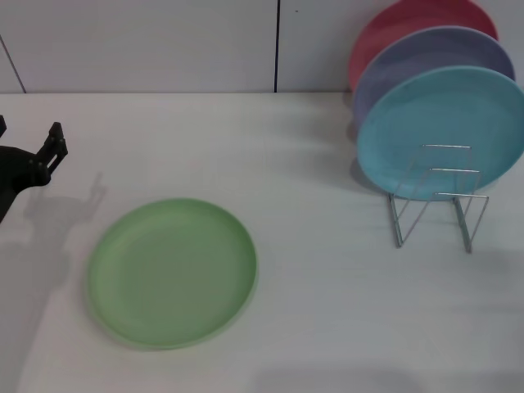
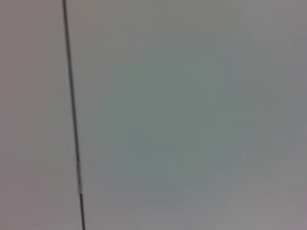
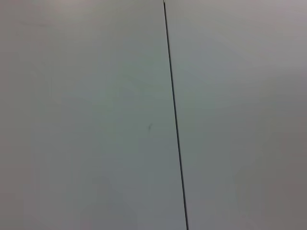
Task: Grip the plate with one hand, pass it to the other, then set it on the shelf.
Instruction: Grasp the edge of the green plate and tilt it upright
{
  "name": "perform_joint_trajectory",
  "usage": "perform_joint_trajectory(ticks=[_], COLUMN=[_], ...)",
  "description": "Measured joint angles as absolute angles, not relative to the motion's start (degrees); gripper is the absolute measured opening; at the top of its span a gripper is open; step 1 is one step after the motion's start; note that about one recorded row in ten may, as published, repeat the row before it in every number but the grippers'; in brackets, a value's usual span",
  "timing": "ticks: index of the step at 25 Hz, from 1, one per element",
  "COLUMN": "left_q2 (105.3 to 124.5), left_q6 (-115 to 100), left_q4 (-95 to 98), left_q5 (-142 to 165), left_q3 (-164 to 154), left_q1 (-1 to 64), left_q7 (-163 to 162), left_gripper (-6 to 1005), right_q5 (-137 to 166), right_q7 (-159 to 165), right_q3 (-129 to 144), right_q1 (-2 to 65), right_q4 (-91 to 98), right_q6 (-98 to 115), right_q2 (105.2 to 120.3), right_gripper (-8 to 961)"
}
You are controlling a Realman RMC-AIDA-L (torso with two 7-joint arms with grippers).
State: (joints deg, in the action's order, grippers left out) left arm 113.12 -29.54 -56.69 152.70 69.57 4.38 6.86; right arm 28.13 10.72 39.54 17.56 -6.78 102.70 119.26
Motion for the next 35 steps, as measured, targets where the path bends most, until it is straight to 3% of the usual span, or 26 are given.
perform_joint_trajectory(ticks=[11, 19, 35], left_q2=[113.45, 118.22, 118.32], left_q6=[11.35, 36.73, 63.94], left_q4=[-82.01, -94.56, -102.31], left_q5=[156.72, 156.39, 155.36], left_q3=[79.95, 89.63, 92.43], left_q1=[1.86, 2.7, 7.9], left_q7=[7.01, 13.49, 12.84], left_gripper=[788, 787, 784], right_q5=[28.12, 28.18, 28.78], right_q7=[10.72, 10.72, 10.72], right_q3=[39.46, 39.61, 39.6], right_q1=[17.51, 17.53, 17.13], right_q4=[-6.68, -6.7, -6.67], right_q6=[102.44, 102.09, 102.1], right_q2=[119.27, 119.27, 119.34], right_gripper=[817, 817, 818])
